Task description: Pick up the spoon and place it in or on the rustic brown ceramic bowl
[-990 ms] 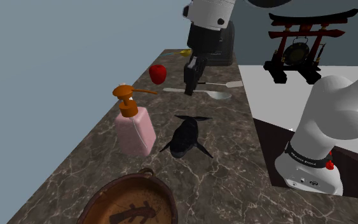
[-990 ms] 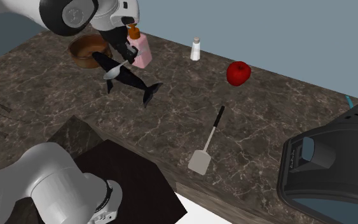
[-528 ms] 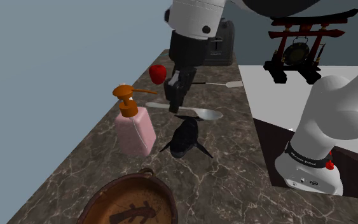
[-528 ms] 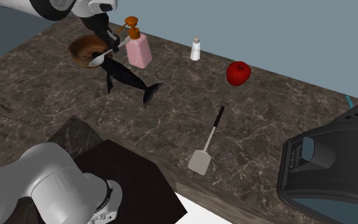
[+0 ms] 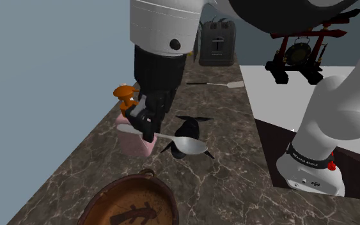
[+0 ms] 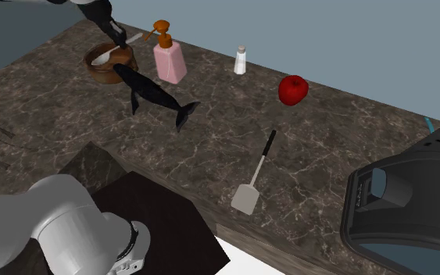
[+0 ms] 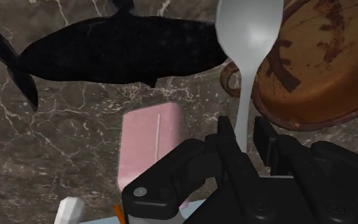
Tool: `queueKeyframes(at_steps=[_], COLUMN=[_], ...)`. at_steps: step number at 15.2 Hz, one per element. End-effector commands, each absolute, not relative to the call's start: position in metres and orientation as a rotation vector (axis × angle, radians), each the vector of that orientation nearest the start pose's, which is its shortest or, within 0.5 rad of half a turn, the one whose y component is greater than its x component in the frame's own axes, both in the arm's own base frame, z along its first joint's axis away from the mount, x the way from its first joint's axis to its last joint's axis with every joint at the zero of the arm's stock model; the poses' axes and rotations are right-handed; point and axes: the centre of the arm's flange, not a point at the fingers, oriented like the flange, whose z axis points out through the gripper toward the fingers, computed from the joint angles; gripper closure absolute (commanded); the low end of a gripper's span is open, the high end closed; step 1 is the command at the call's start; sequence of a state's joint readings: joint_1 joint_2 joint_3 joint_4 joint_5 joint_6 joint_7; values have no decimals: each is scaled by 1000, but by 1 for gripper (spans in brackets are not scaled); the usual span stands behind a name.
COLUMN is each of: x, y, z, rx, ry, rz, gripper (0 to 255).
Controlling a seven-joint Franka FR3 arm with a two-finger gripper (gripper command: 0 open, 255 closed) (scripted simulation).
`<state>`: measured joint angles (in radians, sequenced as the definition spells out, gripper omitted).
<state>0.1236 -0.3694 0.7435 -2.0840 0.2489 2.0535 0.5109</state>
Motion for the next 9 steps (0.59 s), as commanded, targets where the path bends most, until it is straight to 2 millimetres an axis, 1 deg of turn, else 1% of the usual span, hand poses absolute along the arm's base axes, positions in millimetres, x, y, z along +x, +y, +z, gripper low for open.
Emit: queueKeyframes(at_steps=[1,9], x=[275,256], y=[441,545], z=[560,562], rx=[-2950,-2950], ry=[-389,-389], rz=[-309,-309], gripper=[255,255])
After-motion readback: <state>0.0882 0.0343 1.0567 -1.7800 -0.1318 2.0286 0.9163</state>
